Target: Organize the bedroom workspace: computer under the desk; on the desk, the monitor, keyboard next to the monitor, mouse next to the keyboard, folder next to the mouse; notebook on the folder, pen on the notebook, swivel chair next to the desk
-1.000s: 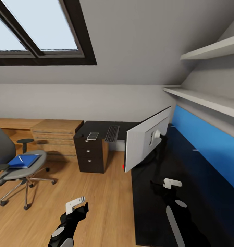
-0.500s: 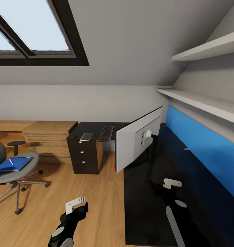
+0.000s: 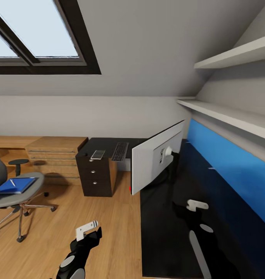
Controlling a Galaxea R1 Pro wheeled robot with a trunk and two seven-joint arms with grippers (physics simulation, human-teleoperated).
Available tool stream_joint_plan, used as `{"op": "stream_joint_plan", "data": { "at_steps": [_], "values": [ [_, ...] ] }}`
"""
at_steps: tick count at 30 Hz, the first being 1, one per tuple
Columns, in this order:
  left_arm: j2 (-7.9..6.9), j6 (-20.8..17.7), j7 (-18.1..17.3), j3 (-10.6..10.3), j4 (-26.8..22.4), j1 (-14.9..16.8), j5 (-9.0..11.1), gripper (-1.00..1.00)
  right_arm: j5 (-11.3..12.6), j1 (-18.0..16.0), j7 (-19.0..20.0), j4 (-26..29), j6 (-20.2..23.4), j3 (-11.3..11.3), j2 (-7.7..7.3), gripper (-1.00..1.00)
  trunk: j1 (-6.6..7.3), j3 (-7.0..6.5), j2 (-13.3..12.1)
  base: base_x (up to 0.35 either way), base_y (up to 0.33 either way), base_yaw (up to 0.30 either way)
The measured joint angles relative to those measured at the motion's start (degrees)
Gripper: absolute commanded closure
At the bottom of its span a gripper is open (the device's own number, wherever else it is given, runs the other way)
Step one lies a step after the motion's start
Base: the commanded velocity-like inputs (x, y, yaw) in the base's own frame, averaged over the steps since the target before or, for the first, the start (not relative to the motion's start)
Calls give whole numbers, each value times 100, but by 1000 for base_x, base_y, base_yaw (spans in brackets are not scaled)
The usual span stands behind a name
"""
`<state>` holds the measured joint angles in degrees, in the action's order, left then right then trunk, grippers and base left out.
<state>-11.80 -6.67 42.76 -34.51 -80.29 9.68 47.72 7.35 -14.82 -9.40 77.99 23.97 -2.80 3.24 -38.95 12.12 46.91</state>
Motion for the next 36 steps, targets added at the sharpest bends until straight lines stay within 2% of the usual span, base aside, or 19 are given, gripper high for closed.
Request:
{"op": "stream_joint_plan", "data": {
  "at_steps": [3,8,23,36],
  "values": [
    [89,2,4,1,-8,0,0,-100,-19,-97,-1,64,-48,-96,49,-100,0,0,0,0,159,0],
    [90,3,10,2,-20,0,1,-100,-30,-96,-3,225,-186,-256,-6,-100,0,0,0,0,277,0],
    [94,1,11,2,-22,0,5,-100,-31,-95,-4,303,-249,-272,-12,-100,1,0,0,22,299,0],
    [88,-1,10,1,-16,0,5,-100,-31,-95,-4,304,-248,-273,-12,-100,3,-6,1,223,223,-20]
  ]
}}
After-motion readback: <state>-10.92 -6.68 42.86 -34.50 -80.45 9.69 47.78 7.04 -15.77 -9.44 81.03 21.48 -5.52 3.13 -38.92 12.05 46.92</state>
